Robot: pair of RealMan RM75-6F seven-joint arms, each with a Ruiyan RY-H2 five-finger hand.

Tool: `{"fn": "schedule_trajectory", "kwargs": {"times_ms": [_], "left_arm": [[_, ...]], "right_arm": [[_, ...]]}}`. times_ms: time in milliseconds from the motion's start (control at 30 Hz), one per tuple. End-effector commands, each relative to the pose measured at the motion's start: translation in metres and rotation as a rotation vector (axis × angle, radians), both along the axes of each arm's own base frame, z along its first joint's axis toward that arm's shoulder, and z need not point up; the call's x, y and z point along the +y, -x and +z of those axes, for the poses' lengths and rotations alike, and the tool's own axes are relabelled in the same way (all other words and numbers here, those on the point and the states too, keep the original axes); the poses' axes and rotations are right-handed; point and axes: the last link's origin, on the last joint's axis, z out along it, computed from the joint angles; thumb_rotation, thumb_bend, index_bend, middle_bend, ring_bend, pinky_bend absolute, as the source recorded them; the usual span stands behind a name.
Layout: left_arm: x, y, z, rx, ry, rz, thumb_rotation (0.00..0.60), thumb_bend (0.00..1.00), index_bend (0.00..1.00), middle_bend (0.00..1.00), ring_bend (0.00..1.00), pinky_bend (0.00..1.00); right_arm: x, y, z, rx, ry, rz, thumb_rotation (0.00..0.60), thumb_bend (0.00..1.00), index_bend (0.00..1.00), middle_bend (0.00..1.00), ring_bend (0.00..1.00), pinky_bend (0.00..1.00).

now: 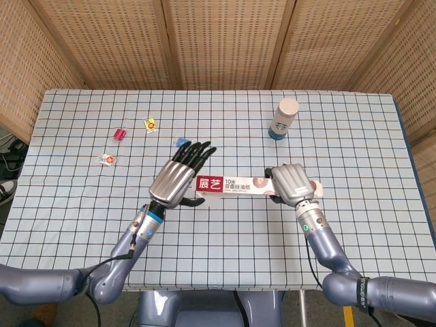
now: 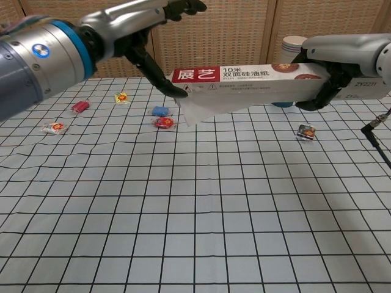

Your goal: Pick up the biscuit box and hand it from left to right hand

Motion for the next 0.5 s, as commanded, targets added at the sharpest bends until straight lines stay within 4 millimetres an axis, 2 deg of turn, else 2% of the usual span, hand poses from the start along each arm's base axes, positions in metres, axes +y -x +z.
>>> {"fn": "schedule_trajectory", "kwargs": {"times_ms": [33, 200, 233, 267, 333, 467, 500], "left_arm": [[-0.009, 0.03, 0.037, -0.002, -0.076, 0.046, 0.6, 0.0, 0.0, 0.0, 0.0, 0.0], [-0.032, 0.096, 0.082, 0.078, -0.211, 0.175, 0.6, 0.0, 0.0, 0.0, 0.0, 0.0], [-0.044, 0.126, 0.098, 0.155, -0.283, 0.239, 0.6, 0.0, 0.0, 0.0, 0.0, 0.0], [-0.058, 0.145, 0.108, 0.188, -0.313, 0.276, 0.6, 0.0, 0.0, 0.0, 0.0, 0.0], [-0.075, 0.171, 0.116, 0.215, -0.323, 0.34, 0.6, 0.0, 0.0, 0.0, 0.0, 0.0], [-0.101, 0.207, 0.125, 0.214, -0.324, 0.443, 0.6, 0.0, 0.0, 0.0, 0.0, 0.0], [-0.113, 0.225, 0.126, 0.189, -0.322, 0.514, 0.6, 0.0, 0.0, 0.0, 0.0, 0.0]], "right_arm": [[0.001, 0.003, 0.001, 0.008, 0.007, -0.001, 0.6, 0.69, 0.68, 0.63, 0.75, 0.64], [0.003, 0.011, 0.001, 0.032, 0.017, -0.004, 0.6, 0.69, 0.68, 0.63, 0.75, 0.64], [0.004, 0.013, 0.002, 0.039, 0.021, -0.006, 0.6, 0.69, 0.68, 0.63, 0.75, 0.64], [0.004, 0.014, 0.001, 0.041, 0.023, -0.006, 0.6, 0.69, 0.68, 0.63, 0.75, 0.64], [0.005, 0.015, 0.001, 0.047, 0.027, -0.004, 0.6, 0.69, 0.68, 0.63, 0.75, 0.64], [0.007, 0.016, 0.001, 0.052, 0.03, -0.004, 0.6, 0.69, 0.68, 0.63, 0.75, 0.64], [0.008, 0.016, 0.001, 0.056, 0.03, -0.003, 0.6, 0.69, 0.68, 0.63, 0.75, 0.64]]}}
